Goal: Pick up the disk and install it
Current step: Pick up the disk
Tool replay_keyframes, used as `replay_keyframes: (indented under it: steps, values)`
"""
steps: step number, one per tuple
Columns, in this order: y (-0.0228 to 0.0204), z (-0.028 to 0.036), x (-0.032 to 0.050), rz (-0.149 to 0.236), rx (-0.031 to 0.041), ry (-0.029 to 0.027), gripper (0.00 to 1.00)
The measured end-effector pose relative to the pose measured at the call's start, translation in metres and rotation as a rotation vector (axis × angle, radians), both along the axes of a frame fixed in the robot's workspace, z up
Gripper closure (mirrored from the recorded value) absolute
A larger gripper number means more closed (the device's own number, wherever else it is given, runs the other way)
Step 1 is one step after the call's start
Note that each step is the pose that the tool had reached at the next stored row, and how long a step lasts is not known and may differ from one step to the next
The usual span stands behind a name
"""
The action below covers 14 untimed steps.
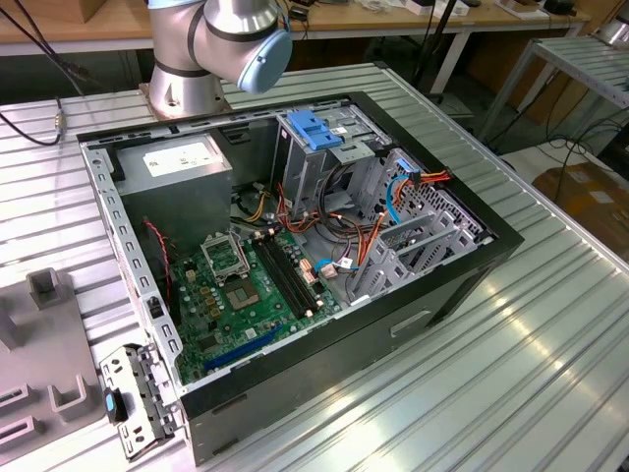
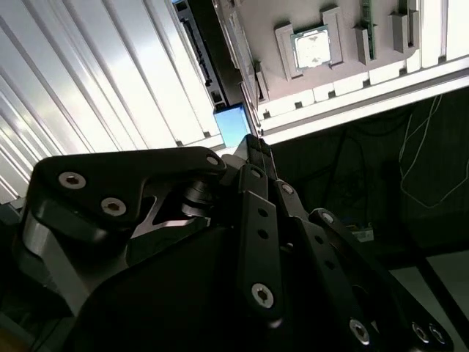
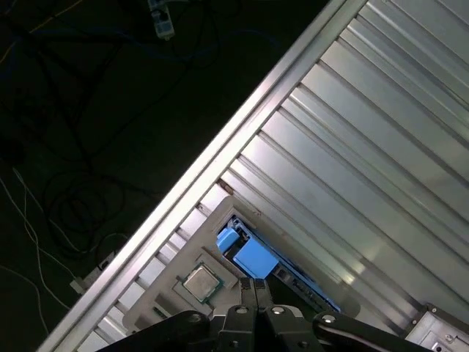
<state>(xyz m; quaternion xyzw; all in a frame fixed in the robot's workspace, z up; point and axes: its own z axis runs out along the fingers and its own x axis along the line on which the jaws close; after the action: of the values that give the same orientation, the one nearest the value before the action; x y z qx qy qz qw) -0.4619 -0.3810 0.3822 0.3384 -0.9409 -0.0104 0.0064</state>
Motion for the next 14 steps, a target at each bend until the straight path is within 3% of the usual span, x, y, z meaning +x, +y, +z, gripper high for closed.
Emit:
replay_keyframes:
  steps: [7, 14]
  values:
    - [0.0, 0.0, 0.0, 0.012, 0.0, 0.0, 0.89]
    - [0.0, 0.0, 0.0, 0.074, 0.0, -0.0001, 0.89]
